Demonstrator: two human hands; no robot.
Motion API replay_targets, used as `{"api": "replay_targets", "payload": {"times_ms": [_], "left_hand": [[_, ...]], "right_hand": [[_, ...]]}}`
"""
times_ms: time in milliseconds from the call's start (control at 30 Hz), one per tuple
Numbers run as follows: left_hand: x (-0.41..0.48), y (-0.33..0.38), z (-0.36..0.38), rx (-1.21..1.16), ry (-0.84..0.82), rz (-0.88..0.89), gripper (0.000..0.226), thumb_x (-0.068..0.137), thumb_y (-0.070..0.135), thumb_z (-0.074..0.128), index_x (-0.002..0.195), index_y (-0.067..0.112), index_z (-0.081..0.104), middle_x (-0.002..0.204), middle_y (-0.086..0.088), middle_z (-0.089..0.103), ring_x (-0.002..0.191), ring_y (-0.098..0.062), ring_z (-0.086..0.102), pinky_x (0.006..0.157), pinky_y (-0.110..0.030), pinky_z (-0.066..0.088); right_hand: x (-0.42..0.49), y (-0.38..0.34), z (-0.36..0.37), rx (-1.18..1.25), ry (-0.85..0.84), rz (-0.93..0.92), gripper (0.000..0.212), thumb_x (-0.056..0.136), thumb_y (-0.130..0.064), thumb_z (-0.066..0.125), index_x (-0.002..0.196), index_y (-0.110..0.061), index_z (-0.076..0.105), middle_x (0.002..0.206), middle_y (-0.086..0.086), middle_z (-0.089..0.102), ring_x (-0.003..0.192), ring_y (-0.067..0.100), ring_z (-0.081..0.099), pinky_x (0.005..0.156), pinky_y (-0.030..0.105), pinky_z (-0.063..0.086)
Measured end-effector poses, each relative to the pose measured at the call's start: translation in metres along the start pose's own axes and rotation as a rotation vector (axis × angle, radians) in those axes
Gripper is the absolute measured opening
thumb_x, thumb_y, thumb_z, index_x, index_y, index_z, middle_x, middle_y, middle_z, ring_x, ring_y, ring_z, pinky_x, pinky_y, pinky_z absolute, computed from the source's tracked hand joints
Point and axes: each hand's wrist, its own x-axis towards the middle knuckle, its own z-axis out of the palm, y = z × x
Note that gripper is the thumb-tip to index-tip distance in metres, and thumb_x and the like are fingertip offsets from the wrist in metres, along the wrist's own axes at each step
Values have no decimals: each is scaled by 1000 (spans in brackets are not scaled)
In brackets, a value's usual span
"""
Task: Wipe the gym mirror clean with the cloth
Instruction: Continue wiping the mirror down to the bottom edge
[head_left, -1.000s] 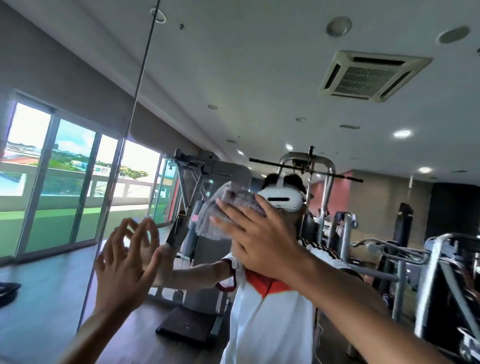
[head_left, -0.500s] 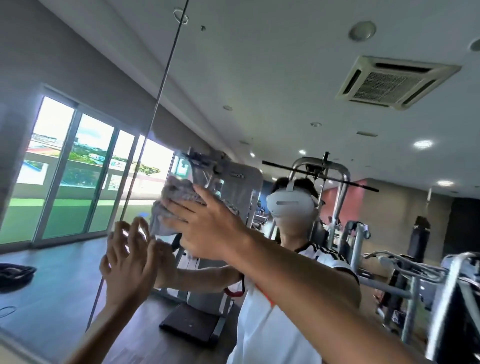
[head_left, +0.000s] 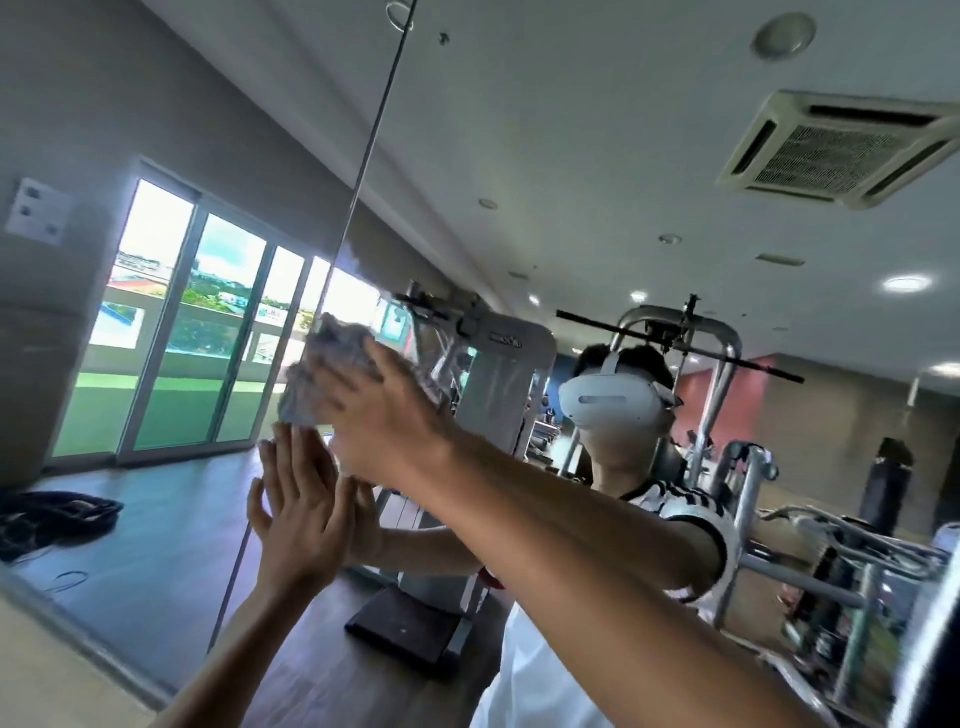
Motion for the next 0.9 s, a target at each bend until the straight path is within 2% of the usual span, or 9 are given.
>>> {"api": "replay_targets", "payload": {"times_ms": [133, 200, 267, 367, 533, 667, 733, 800, 900], "left_hand": [[0, -2, 2, -12, 18, -1, 89, 89, 65, 11, 160, 12, 4, 165, 6, -11, 148, -1, -23, 117, -26, -10], [1, -2, 2, -18, 7, 9, 87, 90, 65, 12, 160, 15, -1, 163, 9, -14, 149, -2, -23, 119, -30, -7], [0, -4, 1, -21, -6, 28, 85, 90, 64, 12, 158, 16, -4, 163, 10, -17, 150, -4, -23, 120, -32, -7], [2, -6, 0, -49, -6, 37, 85, 89, 65, 12, 158, 17, -5, 162, 10, -18, 149, -3, -24, 118, -27, -11], [6, -7, -2, -56, -25, 28, 88, 86, 70, 10, 157, 20, -8, 160, 14, -20, 144, 3, -31, 118, -25, -13], [2, -2, -4, -21, -75, 19, 90, 82, 72, 7, 153, 20, -15, 160, 10, -24, 144, -2, -34, 116, -24, -16], [1, -1, -6, -5, -77, 14, 90, 82, 70, 6, 153, 20, -15, 160, 9, -25, 143, -1, -35, 116, -25, -15], [2, -1, -7, -2, -78, 12, 89, 83, 70, 6, 154, 20, -14, 160, 8, -24, 144, -1, -34, 116, -25, -15], [5, -3, -7, -20, -80, 8, 92, 81, 72, 7, 155, 21, -13, 161, 11, -24, 144, -2, -33, 114, -20, -19]], "right_hand": [[-30, 42, -6, 131, -77, -161, 54, 104, -36, 34, 155, -38, 18, 165, -14, 6, 151, 5, 0, 120, 53, -16], [-16, 85, -20, 115, 14, 6, 56, 103, -34, 38, 156, -38, 19, 164, -15, 6, 152, 7, -1, 115, 50, -20], [6, 104, -29, 92, 103, 212, 60, 102, -38, 38, 158, -33, 17, 166, -9, 6, 153, 11, 0, 119, 50, -9], [36, 72, -28, 93, 193, 354, 71, 98, -41, 43, 159, -24, 13, 167, 1, 6, 154, 19, 1, 122, 53, 1], [10, 9, 0, 61, 38, 69, 59, 102, -36, 34, 158, -27, 18, 167, 0, 4, 154, 18, 2, 122, 53, 0], [-71, 39, -1, 150, -41, -22, 55, 101, -33, 43, 154, -34, 28, 164, -6, 7, 152, 11, 9, 115, 48, -22], [-76, 78, -11, 141, 17, 65, 56, 102, -32, 41, 154, -37, 22, 163, -9, 3, 152, 10, 1, 113, 48, -24], [-51, 102, -20, 93, 86, 239, 57, 103, -35, 38, 157, -35, 19, 165, -7, 3, 153, 14, -1, 119, 52, -12], [-7, 78, -24, 120, 177, 435, 65, 98, -25, 34, 159, -25, 12, 167, 2, 1, 154, 22, -2, 120, 57, -5]]}}
